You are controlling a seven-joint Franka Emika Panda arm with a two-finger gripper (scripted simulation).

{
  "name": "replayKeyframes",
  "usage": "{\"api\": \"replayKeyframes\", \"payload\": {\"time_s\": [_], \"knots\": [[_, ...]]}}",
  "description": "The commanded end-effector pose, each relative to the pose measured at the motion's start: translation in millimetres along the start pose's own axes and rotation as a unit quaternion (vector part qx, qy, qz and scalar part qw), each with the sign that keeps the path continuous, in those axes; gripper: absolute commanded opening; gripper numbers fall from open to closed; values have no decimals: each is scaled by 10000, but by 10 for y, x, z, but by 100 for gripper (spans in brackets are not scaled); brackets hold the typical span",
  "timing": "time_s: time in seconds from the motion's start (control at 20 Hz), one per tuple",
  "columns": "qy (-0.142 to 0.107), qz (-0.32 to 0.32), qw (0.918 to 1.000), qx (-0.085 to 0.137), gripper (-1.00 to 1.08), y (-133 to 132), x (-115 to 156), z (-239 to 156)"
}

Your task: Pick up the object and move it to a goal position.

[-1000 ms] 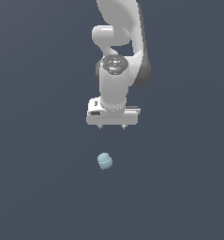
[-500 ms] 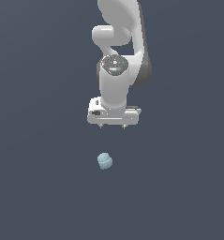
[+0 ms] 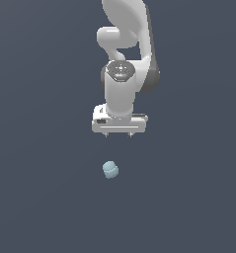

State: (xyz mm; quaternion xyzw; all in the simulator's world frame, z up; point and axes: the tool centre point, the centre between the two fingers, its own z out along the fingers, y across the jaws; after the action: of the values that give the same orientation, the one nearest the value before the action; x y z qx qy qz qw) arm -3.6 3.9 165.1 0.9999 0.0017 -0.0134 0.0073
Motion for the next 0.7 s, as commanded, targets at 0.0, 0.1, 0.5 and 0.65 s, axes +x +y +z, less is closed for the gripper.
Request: {"api": "replayKeyframes", "payload": {"time_s": [0.0,0.1,0.5,0.65], "knots": [[4,-102,9999,-3,100,14,55,28],[10,-217,9998,-6,100,28,116,59],[51,-913,9958,-6,100,125,473,271],[73,-1246,9922,2,100,179,634,387]]}}
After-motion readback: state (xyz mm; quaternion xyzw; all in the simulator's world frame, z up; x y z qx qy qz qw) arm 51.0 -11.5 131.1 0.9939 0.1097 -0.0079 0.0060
